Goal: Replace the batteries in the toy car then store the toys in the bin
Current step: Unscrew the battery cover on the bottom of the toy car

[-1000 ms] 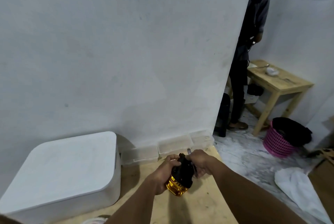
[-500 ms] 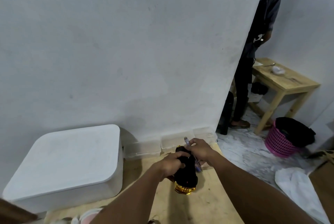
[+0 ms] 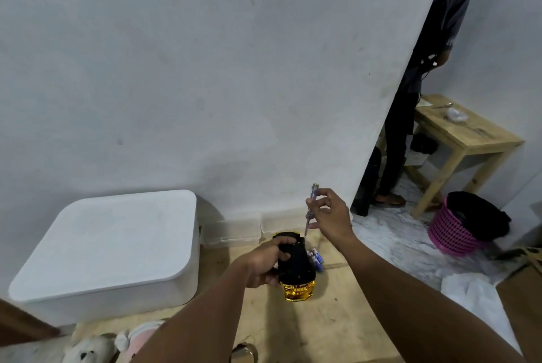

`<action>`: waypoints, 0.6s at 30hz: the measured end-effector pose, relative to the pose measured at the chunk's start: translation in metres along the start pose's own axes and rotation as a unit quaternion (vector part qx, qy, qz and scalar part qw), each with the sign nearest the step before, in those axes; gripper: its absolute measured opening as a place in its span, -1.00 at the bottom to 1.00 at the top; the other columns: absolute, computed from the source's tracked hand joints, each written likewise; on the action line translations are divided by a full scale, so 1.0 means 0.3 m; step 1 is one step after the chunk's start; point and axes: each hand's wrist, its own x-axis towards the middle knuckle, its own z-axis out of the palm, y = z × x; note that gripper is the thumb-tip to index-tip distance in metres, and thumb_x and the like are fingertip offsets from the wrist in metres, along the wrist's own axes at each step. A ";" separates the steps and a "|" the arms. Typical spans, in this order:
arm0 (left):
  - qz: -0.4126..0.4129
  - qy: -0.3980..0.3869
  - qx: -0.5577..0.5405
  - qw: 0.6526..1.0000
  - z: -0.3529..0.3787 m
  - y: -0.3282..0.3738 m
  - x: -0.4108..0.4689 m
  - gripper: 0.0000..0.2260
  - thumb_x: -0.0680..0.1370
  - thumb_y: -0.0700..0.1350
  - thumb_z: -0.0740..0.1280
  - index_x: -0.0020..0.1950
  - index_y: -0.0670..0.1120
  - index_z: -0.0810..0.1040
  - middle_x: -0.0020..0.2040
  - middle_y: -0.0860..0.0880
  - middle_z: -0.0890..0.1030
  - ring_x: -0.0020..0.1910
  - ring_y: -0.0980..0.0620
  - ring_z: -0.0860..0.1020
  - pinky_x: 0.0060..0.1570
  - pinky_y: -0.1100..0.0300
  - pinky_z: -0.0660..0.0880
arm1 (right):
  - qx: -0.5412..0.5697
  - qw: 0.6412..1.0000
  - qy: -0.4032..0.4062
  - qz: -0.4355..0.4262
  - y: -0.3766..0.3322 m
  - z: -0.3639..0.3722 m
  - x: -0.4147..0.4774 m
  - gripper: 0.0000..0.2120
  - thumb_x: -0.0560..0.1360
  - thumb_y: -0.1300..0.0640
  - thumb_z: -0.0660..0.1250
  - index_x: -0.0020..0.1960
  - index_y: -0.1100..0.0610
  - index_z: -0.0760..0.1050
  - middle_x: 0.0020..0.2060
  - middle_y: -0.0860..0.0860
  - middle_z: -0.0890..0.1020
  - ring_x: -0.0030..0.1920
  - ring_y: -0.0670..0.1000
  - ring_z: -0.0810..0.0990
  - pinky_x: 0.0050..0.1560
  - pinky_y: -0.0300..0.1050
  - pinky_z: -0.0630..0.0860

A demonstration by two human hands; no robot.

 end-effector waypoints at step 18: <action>0.006 -0.003 -0.036 0.999 0.007 0.031 -0.029 -0.60 0.63 -0.32 0.08 0.34 0.04 0.47 0.31 -0.19 0.44 0.23 -0.26 0.53 0.12 -0.25 0.55 | -0.023 0.997 0.007 -0.067 -0.032 0.063 -0.007 -0.80 0.56 0.21 0.37 0.11 0.01 0.45 -0.24 0.08 0.60 -0.26 0.14 0.69 -0.33 0.15 0.66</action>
